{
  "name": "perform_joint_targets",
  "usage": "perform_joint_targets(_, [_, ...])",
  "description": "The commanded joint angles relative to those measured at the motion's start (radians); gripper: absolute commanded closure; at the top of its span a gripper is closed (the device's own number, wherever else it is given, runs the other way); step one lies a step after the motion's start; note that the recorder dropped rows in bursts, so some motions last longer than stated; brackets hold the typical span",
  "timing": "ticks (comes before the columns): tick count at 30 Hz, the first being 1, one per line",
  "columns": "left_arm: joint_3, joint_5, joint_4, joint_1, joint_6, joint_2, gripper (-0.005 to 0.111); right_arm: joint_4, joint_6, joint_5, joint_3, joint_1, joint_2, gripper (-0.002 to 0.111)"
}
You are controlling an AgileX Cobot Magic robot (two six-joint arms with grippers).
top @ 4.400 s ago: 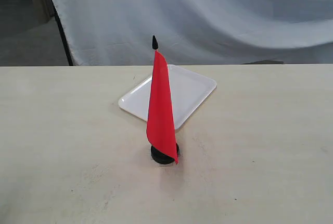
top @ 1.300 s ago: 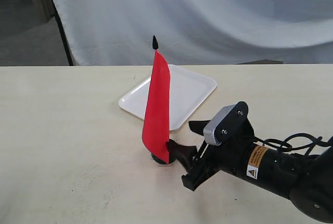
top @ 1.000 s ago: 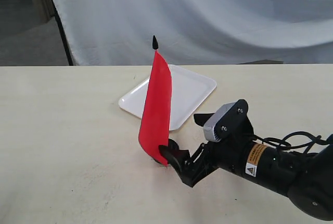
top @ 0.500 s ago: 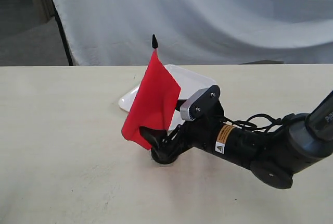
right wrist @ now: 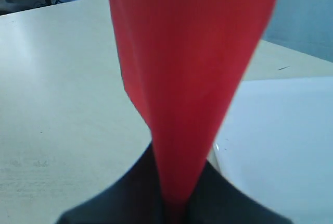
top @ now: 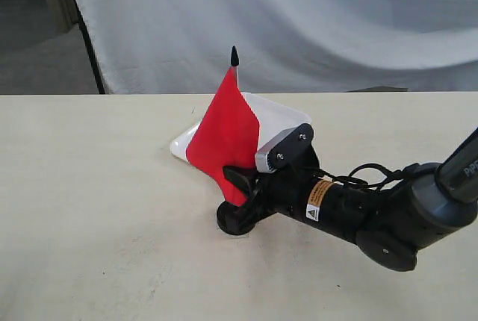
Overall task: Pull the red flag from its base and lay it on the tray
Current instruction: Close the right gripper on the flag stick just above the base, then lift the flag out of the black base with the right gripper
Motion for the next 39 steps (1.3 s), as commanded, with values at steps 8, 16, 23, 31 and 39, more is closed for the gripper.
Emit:
perform_joint_targets(8, [0.002, -0.004, 0.0, -0.004, 0.0, -0.001, 0.107, 0.119, 0.415, 0.428, -0.077, 0.001, -0.298, 0.109])
perform_joint_targets(16, [0.002, -0.004, 0.0, -0.004, 0.0, -0.001, 0.107, 0.143, 0.599, 0.891, -0.391, -0.027, -0.16, 0.109])
perform_joint_targets(23, [0.002, -0.004, 0.0, -0.004, 0.0, -0.001, 0.107, 0.143, 0.731, 1.009, -0.612, -0.023, 0.037, 0.109])
perform_joint_targets(31, [0.002, -0.004, 0.0, -0.004, 0.0, -0.001, 0.107, 0.143, 0.778, 1.078, -0.706, -0.023, 0.127, 0.109])
perform_joint_targets(39, [0.002, -0.004, 0.0, -0.004, 0.0, -0.001, 0.107, 0.143, 0.836, 0.971, -0.708, -0.023, 0.191, 0.109])
